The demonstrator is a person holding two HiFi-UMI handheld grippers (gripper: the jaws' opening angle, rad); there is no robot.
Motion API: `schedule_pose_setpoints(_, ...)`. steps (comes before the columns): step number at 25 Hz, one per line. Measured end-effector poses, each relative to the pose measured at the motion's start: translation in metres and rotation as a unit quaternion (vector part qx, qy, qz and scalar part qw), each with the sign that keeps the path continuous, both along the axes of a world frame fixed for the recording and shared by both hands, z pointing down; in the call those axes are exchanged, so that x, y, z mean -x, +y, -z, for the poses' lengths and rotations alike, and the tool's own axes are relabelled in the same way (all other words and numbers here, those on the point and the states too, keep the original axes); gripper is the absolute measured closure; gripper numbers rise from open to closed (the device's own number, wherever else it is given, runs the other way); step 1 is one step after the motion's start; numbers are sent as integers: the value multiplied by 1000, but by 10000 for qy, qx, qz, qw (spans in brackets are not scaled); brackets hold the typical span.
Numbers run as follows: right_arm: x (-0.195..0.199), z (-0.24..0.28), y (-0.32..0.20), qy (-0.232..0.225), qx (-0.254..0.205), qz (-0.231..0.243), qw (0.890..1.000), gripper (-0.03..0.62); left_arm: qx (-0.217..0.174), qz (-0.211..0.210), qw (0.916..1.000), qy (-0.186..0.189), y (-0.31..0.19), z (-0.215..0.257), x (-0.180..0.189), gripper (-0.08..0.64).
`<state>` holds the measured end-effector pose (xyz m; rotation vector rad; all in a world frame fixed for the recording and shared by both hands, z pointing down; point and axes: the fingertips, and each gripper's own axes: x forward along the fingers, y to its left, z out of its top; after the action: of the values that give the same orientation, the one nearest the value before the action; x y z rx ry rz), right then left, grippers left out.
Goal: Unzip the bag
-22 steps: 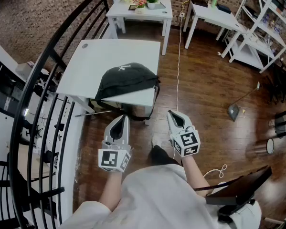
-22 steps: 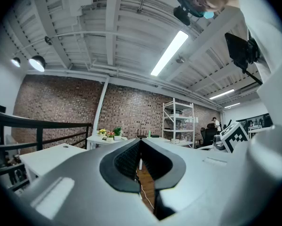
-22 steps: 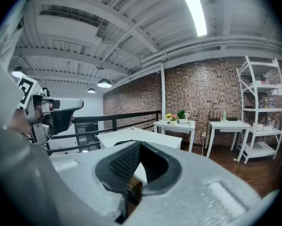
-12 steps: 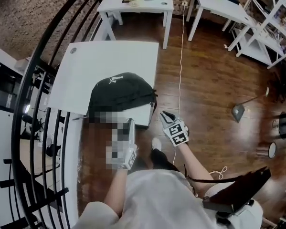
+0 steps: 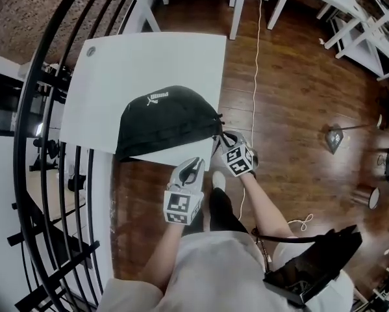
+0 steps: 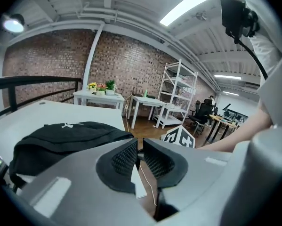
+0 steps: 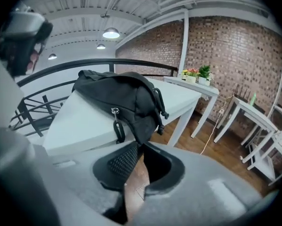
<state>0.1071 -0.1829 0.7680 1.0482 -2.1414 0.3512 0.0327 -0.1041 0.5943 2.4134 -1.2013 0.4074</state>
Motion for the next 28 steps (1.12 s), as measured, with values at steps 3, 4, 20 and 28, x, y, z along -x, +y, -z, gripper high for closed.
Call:
schedule_pose_setpoints(3, 0, 28, 7, -418, 115, -204, 9989, 574, 495, -171, 9984, 192, -3, -26, -12, 443)
schedule_pose_setpoints(4, 0, 42, 10, -513, 125, -237, 9983, 578, 656, -168, 9974, 262, -6, -34, -15, 434)
schedule_pose_setpoints(20, -2, 127, 21, -553, 165, -321, 9978, 595, 1377, 1055, 9831, 593, -54, -66, -18, 520)
schedule_pose_setpoints(28, -44, 67, -3, 8, 275, -1384, 9900, 597, 1873, 2665, 9397, -1039, 3, -172, 288, 528)
